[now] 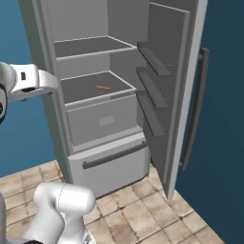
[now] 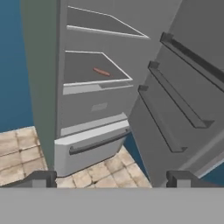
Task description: Move the hot dog bun to the plate on the dining table and place the condiment next to that plate. Then navigate to the fridge and take the sausage and place it on the plate as well.
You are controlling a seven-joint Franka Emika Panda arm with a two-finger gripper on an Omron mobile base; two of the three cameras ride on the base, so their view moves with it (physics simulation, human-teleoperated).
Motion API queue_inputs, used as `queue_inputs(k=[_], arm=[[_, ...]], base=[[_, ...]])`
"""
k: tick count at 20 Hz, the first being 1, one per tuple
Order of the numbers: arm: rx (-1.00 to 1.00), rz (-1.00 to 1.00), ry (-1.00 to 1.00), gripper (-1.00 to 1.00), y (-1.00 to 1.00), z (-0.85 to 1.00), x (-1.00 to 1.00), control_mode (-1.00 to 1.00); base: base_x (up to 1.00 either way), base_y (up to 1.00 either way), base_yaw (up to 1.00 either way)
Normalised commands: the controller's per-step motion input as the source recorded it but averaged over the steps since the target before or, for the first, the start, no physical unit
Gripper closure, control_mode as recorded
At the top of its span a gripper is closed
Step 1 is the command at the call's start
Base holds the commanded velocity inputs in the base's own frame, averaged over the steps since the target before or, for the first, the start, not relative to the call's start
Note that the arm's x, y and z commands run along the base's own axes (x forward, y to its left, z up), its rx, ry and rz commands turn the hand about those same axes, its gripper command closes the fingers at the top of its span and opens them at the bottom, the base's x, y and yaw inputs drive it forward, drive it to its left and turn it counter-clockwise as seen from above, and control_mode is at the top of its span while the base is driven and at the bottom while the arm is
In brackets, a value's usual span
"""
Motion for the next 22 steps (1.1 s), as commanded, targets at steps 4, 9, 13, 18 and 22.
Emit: queue_inputs(k=[4, 9, 13, 18, 22], arm=[[-0.08, 0.04, 0.06, -1.0, 0.11, -0.19, 0.04, 1.0], [0.0, 0.0, 0.0, -1.0, 0.0, 0.0, 0.0, 1.0], [0.0, 0.0, 0.0, -1.0, 0.0, 0.0, 0.0, 1.0], [0.0, 0.0, 0.0, -1.0, 0.0, 0.0, 0.0, 1.0], [0.0, 0.0, 0.0, -1.0, 0.0, 0.0, 0.0, 1.0]], base=[[0.1, 0.02, 0.05], [0.69, -0.19, 0.4], [0.68, -0.59, 0.49], [0.59, -0.66, 0.38], [0.79, -0.12, 0.22]])
